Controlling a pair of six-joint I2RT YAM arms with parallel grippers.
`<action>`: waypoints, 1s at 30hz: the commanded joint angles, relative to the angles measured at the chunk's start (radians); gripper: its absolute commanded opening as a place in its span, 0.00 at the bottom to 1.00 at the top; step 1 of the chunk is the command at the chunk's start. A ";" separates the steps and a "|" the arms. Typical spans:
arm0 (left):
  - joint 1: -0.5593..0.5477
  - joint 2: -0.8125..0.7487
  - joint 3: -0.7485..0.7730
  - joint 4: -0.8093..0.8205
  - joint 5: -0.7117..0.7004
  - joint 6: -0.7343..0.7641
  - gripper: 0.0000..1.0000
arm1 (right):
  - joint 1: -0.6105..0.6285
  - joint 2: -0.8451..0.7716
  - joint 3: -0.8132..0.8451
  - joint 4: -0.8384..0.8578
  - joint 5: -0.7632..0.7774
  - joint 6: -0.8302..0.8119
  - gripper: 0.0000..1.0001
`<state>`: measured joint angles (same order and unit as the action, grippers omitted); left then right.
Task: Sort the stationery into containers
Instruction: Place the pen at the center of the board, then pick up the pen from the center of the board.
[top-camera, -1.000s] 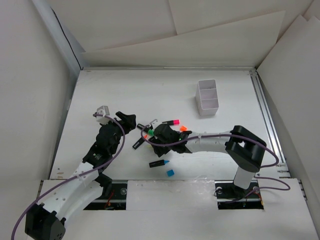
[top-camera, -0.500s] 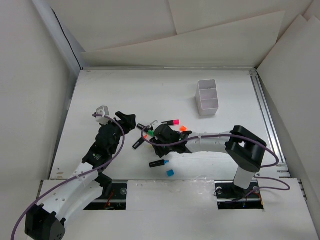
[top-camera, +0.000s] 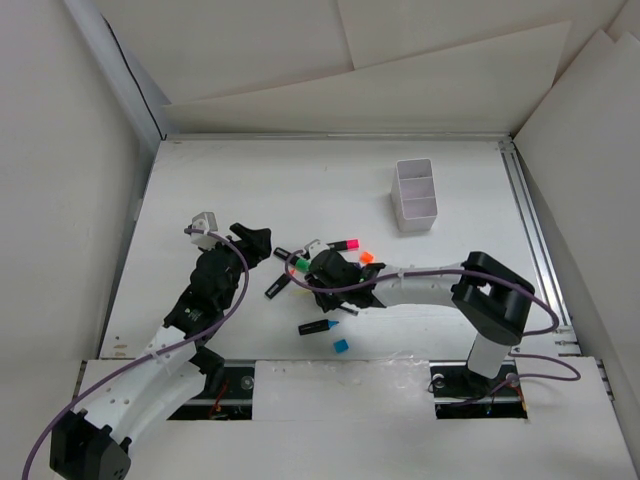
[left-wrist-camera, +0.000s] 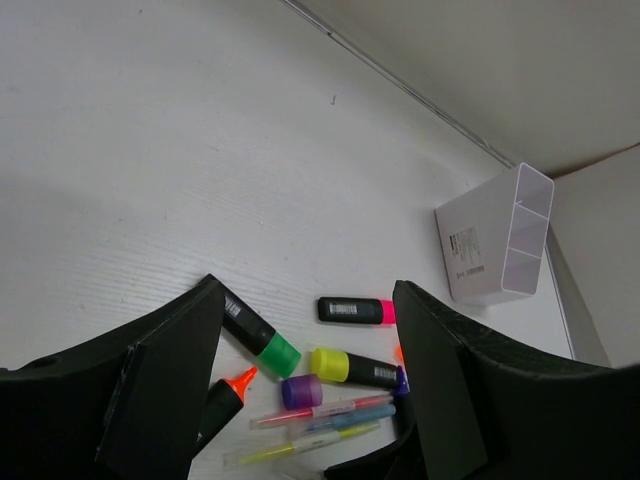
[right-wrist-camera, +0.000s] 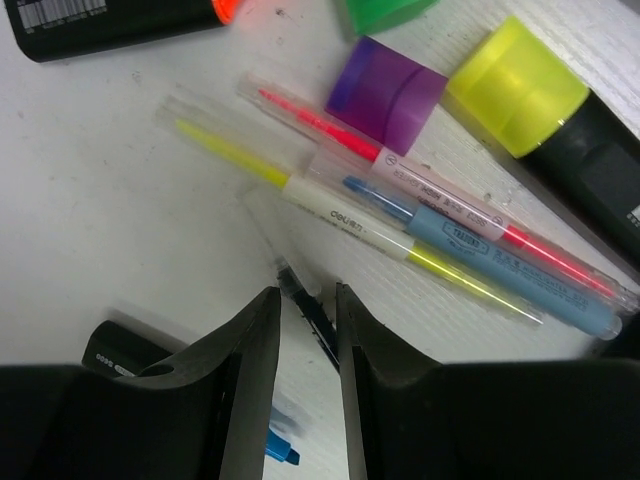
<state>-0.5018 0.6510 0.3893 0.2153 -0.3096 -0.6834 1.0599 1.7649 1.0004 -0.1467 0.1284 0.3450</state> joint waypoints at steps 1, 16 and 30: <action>0.005 -0.013 0.016 0.035 -0.002 0.002 0.65 | 0.002 -0.042 -0.026 -0.008 0.047 0.028 0.35; 0.005 0.007 0.016 0.050 0.027 0.002 0.65 | 0.002 -0.094 -0.055 -0.047 0.102 0.077 0.19; 0.005 0.007 0.016 0.061 0.037 0.002 0.65 | 0.022 -0.208 -0.046 -0.086 0.129 0.086 0.04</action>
<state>-0.5018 0.6601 0.3893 0.2207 -0.2844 -0.6834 1.0698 1.6302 0.9489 -0.2329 0.2325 0.4164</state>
